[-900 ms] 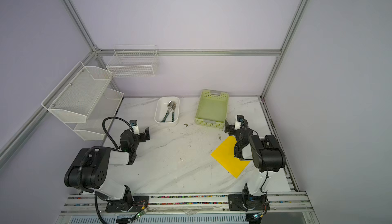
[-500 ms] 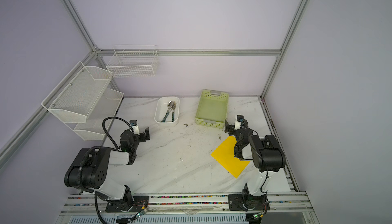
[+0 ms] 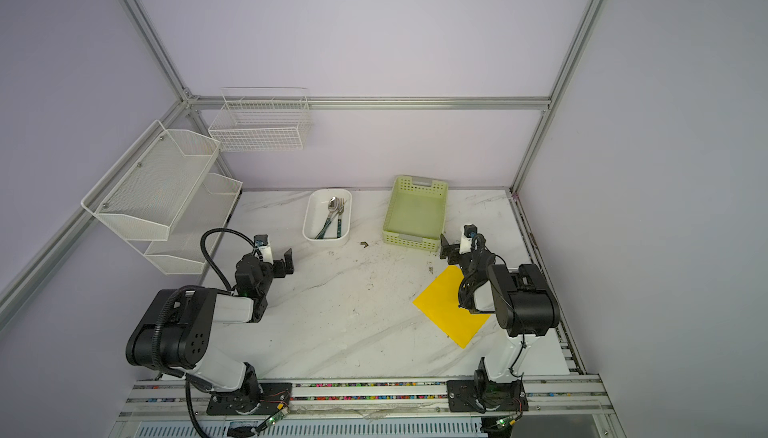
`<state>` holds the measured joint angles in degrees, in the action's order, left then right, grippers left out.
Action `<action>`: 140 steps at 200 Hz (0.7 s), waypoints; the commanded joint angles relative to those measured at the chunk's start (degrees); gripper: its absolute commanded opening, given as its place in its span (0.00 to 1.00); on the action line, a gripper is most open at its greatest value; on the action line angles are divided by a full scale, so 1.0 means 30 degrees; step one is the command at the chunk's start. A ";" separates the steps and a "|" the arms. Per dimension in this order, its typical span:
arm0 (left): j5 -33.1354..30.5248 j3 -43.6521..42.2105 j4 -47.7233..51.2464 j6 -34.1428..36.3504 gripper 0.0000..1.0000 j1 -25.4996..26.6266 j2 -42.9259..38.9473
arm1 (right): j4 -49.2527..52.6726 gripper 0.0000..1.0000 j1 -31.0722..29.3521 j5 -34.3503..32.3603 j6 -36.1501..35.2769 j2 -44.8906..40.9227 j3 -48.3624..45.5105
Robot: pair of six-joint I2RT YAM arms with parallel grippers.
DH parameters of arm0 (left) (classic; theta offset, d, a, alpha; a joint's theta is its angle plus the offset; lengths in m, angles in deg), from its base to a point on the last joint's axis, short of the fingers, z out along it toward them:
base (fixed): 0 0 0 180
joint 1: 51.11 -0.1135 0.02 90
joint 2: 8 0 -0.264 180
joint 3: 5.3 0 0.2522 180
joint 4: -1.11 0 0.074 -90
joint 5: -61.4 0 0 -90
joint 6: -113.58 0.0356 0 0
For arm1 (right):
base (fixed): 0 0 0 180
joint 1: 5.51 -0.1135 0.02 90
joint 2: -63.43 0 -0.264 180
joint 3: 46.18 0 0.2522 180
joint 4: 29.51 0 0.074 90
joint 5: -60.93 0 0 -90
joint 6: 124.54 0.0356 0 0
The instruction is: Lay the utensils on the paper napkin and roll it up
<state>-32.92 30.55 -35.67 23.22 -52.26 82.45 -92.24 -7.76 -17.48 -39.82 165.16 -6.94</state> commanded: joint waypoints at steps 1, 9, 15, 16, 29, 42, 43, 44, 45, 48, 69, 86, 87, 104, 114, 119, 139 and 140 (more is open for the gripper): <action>-0.0053 -0.0178 -0.1107 0.0179 1.00 -0.0116 -0.0245 | -0.0992 0.97 0.0102 0.0180 -0.0470 0.0017 -0.0224; -0.0049 -0.0163 -0.1105 0.0186 1.00 -0.0110 -0.0261 | -0.1003 0.97 0.0102 0.0178 -0.0487 0.0015 -0.0246; -0.0055 -0.0159 -0.1106 0.0186 1.00 -0.0133 -0.0248 | -0.0989 0.97 0.0102 0.0178 -0.0490 0.0018 -0.0220; -0.0055 -0.0157 -0.1109 0.0183 1.00 -0.0124 -0.0244 | -0.0989 0.97 0.0102 0.0178 -0.0478 0.0017 -0.0240; 0.0007 -0.0180 -0.1088 0.0179 1.00 -0.0145 -0.0251 | -0.1003 0.97 0.0102 0.0178 -0.0491 0.0041 -0.0225; 0.0004 -0.0183 -0.1095 0.0190 1.00 -0.0145 -0.0254 | -0.0988 0.97 0.0102 0.0193 -0.0479 0.0021 -0.0249; 0.0033 -0.0184 -0.1103 0.0184 1.00 -0.0145 -0.0247 | -0.1003 0.97 0.0102 0.0185 -0.0488 0.0033 -0.0254; 0.0018 -0.0184 -0.1092 0.0196 1.00 -0.0145 -0.0243 | -0.0996 0.97 0.0102 0.0182 -0.0492 0.0024 -0.0242; 0.0011 -0.0184 -0.1116 0.0202 1.00 -0.0159 -0.0256 | -0.0992 0.97 0.0102 0.0180 -0.0480 0.0019 -0.0250; 0.0023 -0.0159 -0.1115 0.0182 1.00 -0.0147 -0.0245 | -0.1003 0.97 0.0102 0.0178 -0.0487 0.0023 -0.0243; 0.0047 -0.0177 -0.1103 0.0165 0.99 -0.0174 -0.0253 | -0.0988 0.97 0.0096 -0.0075 -0.0358 0.0033 -0.0190; -0.0090 -0.0151 -0.1072 0.0111 0.99 -0.0174 -0.0232 | -0.0726 0.97 0.0102 -0.1234 0.0113 0.0070 -0.0026; -0.0160 -0.0124 -0.1077 0.0086 0.99 -0.0174 -0.0221 | -0.0696 0.97 0.0102 -0.1305 0.0145 0.0072 -0.0010; -0.0523 -0.0045 -0.0893 -0.0113 1.00 -0.0174 -0.0225 | -0.0429 0.97 0.0102 -0.1756 0.0228 0.0045 0.0122; -0.0550 -0.0040 -0.0976 -0.0114 1.00 -0.0180 -0.0208 | -0.0449 0.97 0.0102 -0.1756 0.0233 0.0048 0.0112; -0.0553 -0.0058 -0.0908 -0.0100 1.00 -0.0176 -0.0188 | -0.0443 0.97 0.0102 -0.1756 0.0205 0.0055 0.0119; -0.0553 -0.0058 -0.0935 -0.0114 1.00 -0.0174 -0.0209 | -0.0385 0.97 0.0080 -0.2150 0.0249 0.0024 0.0110; -0.0553 -0.0048 -0.0935 -0.0114 1.00 -0.0174 -0.0210 | -0.0379 0.97 0.0077 -0.2202 0.0257 0.0005 0.0101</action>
<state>-33.75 30.55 -35.67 23.18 -52.28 82.45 -92.17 -7.73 -21.72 -39.08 165.16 -6.92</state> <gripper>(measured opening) 0.995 0.975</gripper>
